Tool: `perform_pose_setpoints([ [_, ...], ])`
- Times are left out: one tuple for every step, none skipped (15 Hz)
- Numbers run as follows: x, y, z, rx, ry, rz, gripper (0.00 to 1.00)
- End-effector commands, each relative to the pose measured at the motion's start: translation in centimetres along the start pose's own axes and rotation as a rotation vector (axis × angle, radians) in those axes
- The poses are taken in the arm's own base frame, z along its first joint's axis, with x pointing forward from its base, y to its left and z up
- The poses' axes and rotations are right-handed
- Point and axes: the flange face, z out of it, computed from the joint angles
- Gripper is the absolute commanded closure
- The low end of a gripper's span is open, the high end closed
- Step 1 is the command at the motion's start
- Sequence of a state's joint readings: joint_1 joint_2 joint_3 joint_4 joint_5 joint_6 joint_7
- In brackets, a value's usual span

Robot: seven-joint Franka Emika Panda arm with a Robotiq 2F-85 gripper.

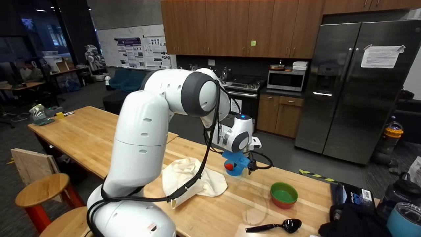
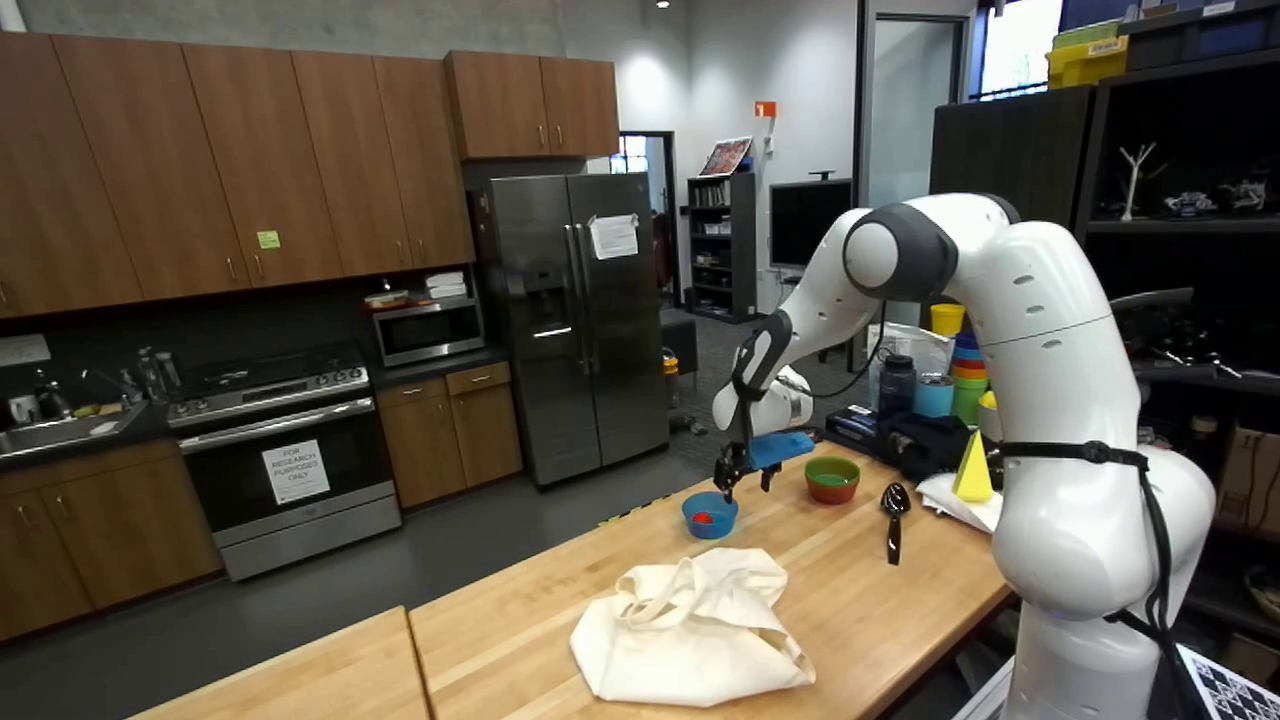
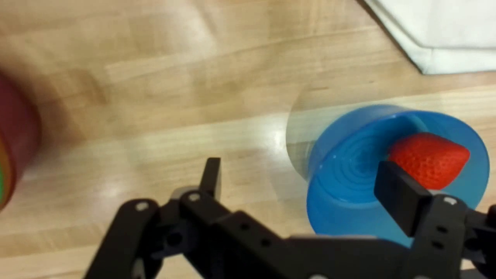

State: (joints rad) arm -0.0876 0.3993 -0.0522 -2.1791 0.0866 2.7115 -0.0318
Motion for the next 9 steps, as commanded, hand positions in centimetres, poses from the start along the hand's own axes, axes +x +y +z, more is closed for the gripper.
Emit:
perform_pose_setpoints([
  [-5.5,2.6,0.0,0.03,0.014,0.156,0.0],
  [-7.0,3.4,0.2,0.035,0.016,0.199,0.0],
  [-8.6,4.2,0.4,0.039,0.017,0.241,0.0],
  [-10.2,5.2,0.5,0.04,0.016,0.288,0.0],
  [-11.5,5.9,0.5,0.04,0.017,0.326,0.0],
  [-12.9,6.6,0.5,0.038,0.015,0.364,0.0],
  [-14.2,7.2,0.5,0.034,0.013,0.396,0.0],
  [-15.5,7.9,0.4,0.03,0.007,0.423,0.0],
  [-16.6,8.4,0.4,0.028,0.01,0.445,0.0],
])
